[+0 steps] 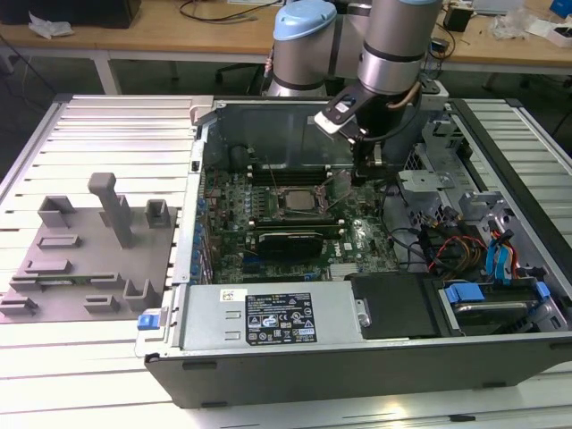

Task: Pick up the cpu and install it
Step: 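Close the cpu cover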

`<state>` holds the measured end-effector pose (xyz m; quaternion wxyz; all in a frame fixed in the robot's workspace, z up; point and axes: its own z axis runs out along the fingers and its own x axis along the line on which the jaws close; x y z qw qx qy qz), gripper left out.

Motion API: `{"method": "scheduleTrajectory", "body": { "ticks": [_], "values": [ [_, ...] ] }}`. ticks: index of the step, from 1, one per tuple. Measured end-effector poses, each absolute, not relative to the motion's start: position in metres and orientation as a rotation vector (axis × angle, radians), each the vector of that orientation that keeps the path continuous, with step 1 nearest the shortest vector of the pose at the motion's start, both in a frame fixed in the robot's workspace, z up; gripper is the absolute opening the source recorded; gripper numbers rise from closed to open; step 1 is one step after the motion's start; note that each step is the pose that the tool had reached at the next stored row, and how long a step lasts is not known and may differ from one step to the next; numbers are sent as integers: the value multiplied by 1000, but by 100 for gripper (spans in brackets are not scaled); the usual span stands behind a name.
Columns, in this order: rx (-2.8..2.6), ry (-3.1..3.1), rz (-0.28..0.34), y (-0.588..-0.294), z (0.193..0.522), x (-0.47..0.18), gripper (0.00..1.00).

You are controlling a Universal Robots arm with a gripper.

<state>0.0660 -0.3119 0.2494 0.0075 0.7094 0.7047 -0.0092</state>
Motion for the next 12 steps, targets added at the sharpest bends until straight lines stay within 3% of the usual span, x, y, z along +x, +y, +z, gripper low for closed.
{"method": "scheduleTrajectory", "body": {
  "ticks": [12],
  "values": [
    [2218, 2203, -27, -312, 251, 38, 11]
  ]
}}
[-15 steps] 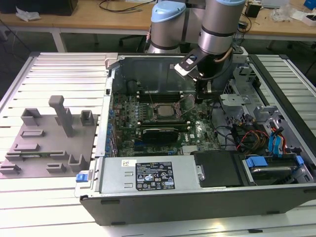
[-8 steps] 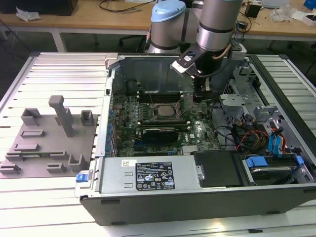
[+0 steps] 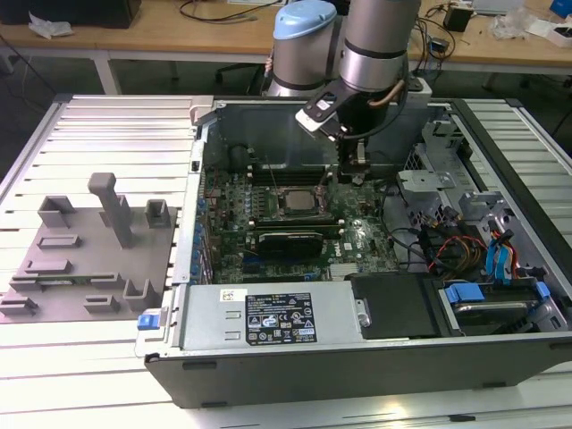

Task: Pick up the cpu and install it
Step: 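Close the cpu cover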

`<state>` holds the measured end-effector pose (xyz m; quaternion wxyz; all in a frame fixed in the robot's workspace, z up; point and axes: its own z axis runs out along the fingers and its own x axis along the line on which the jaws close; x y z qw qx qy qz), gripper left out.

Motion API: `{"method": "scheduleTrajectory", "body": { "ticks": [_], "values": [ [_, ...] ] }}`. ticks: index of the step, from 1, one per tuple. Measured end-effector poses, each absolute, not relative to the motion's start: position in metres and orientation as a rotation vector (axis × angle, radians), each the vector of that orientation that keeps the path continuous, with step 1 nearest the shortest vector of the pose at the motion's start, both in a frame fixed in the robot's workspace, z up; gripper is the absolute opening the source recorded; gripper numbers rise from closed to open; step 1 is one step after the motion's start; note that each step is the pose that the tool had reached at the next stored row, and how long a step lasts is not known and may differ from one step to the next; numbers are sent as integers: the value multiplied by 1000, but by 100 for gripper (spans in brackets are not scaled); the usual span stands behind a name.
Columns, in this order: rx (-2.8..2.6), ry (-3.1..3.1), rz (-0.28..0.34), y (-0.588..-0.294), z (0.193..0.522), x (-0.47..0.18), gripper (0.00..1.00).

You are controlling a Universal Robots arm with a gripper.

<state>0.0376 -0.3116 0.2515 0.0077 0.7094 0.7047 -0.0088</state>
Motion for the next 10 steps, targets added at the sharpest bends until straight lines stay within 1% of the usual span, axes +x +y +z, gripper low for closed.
{"method": "scheduleTrajectory", "body": {
  "ticks": [4, 10],
  "values": [
    [2218, 2202, -27, -311, 252, 24, 11],
    [2218, 2203, -27, -311, 251, 22, 11]
  ]
}}
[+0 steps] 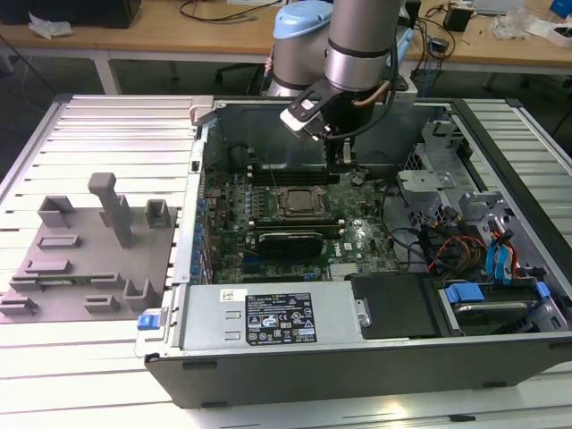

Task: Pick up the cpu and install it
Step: 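Close the cpu cover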

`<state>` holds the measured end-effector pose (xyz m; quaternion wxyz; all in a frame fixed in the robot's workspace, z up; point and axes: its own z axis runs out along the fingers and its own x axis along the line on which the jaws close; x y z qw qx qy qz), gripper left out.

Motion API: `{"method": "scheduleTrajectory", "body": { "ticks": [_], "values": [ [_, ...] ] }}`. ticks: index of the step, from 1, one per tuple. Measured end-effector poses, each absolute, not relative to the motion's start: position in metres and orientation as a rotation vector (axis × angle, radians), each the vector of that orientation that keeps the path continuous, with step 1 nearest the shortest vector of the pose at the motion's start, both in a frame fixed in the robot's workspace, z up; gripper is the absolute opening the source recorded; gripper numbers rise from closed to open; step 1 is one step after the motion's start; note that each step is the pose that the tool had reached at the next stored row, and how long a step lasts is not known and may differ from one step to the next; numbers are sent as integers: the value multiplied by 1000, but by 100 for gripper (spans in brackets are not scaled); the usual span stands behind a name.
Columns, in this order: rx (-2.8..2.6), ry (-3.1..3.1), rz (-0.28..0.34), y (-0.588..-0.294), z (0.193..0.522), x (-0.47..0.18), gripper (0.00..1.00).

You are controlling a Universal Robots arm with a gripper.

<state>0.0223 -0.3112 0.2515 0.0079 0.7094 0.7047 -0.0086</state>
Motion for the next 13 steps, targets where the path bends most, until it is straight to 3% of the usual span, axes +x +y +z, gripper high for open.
{"method": "scheduleTrajectory", "body": {
  "ticks": [13],
  "values": [
    [2222, 2208, -38, -317, 245, -8, 11]
  ]
}}
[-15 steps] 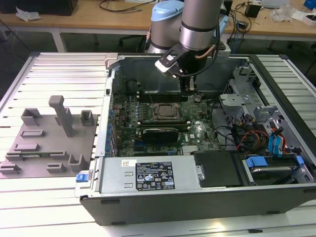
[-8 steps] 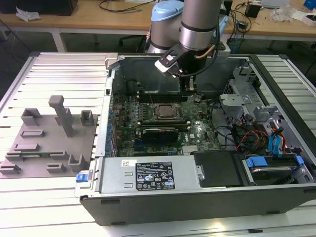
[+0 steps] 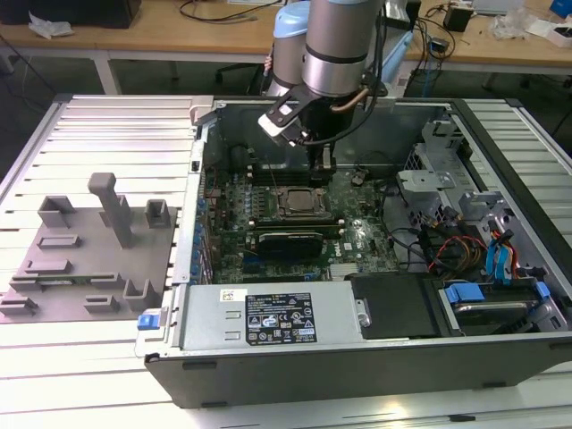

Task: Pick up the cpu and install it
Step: 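Close the cpu cover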

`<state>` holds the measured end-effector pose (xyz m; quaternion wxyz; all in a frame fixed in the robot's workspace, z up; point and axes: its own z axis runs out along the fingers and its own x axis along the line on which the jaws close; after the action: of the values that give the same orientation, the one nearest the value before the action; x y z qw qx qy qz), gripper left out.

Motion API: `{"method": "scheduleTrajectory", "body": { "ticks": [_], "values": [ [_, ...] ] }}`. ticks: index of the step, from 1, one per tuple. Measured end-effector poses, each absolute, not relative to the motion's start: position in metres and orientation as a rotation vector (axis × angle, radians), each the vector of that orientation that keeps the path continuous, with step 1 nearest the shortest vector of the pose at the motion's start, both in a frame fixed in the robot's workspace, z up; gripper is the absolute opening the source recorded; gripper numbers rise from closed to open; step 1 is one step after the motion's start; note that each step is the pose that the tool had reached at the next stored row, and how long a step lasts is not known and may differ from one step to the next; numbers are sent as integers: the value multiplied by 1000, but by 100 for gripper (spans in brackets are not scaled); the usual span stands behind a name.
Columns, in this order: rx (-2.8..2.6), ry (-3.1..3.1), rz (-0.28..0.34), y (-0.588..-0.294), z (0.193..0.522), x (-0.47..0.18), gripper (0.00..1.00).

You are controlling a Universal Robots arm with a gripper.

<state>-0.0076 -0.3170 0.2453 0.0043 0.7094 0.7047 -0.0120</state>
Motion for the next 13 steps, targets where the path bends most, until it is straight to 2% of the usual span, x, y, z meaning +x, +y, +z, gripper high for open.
{"method": "scheduleTrajectory", "body": {
  "ticks": [13],
  "values": [
    [2111, 2313, -37, -318, 244, -12, 11]
  ]
}}
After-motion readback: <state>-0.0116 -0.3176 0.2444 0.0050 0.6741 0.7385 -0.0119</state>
